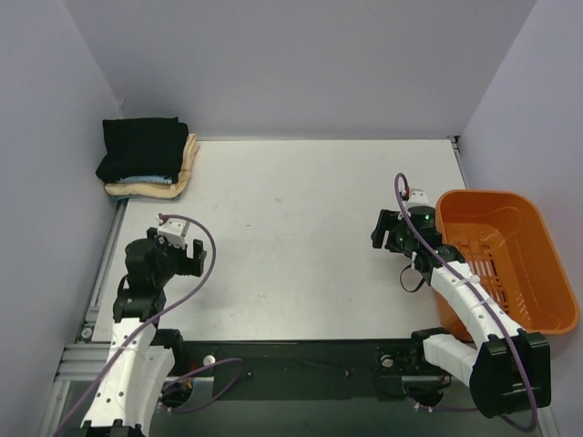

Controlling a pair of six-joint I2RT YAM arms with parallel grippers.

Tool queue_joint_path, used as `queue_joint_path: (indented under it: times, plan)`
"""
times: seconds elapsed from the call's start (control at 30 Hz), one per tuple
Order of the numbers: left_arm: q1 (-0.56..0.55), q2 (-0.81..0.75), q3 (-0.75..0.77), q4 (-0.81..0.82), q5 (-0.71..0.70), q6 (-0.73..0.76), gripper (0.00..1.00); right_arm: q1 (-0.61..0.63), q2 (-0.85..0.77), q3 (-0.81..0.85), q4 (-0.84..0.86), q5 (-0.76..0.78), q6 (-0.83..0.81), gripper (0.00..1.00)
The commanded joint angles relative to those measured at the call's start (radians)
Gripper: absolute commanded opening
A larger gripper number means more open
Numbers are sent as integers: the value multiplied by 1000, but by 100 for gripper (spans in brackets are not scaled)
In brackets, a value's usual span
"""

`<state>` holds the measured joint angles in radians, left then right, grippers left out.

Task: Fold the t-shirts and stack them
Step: Put the neatly folded tshirt into the corner of the board with the left arm

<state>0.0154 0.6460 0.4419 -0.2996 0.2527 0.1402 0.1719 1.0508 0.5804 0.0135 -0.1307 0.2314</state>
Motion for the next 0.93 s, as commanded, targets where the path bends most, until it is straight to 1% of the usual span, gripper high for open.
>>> queue_joint_path:
  times: [0.0, 0.03, 0.07, 0.1, 0.17, 0.23, 0.37, 0.4, 0.47, 0.57, 0.73, 0.77, 0.83, 0.9]
  plan:
    - [-2, -130, -72, 186, -15, -65, 92, 5, -32, -17, 89, 16, -18, 65]
    - [-2, -141, -84, 197, -27, -114, 92, 5, -35, -20, 94, 20, -18, 65]
    - [-2, -157, -106, 223, -76, -134, 92, 3, -43, -30, 106, 20, -15, 65]
    - [-2, -161, -121, 241, -104, -193, 92, 5, -48, -34, 112, 17, -17, 65]
    - [-2, -148, -164, 318, -138, -203, 92, 5, -55, -45, 129, 17, -17, 65]
    - [-2, -117, -189, 352, -170, -226, 92, 5, -58, -50, 137, 19, -15, 65]
    - [-2, -74, -184, 318, -315, -321, 93, 5, -67, -54, 132, 20, -15, 65]
    - [-2, -74, -174, 301, -370, -373, 93, 5, -71, -56, 132, 20, -15, 65]
    - [-2, -78, -166, 263, -401, -398, 93, 5, -72, -60, 135, 22, -12, 65]
    - [-2, -86, -175, 277, -376, -383, 93, 5, -78, -73, 141, 31, -6, 65]
    - [-2, -85, -181, 284, -290, -366, 94, 3, -100, -103, 158, 40, -3, 65]
    - [-2, -82, -181, 322, -270, -363, 94, 5, -103, -108, 158, 43, 0, 66]
    - [-2, -77, -184, 332, -253, -352, 94, 5, -112, -117, 163, 43, 3, 65]
    - [-2, -69, -183, 336, -253, -347, 97, 3, -121, -125, 167, 43, 2, 65]
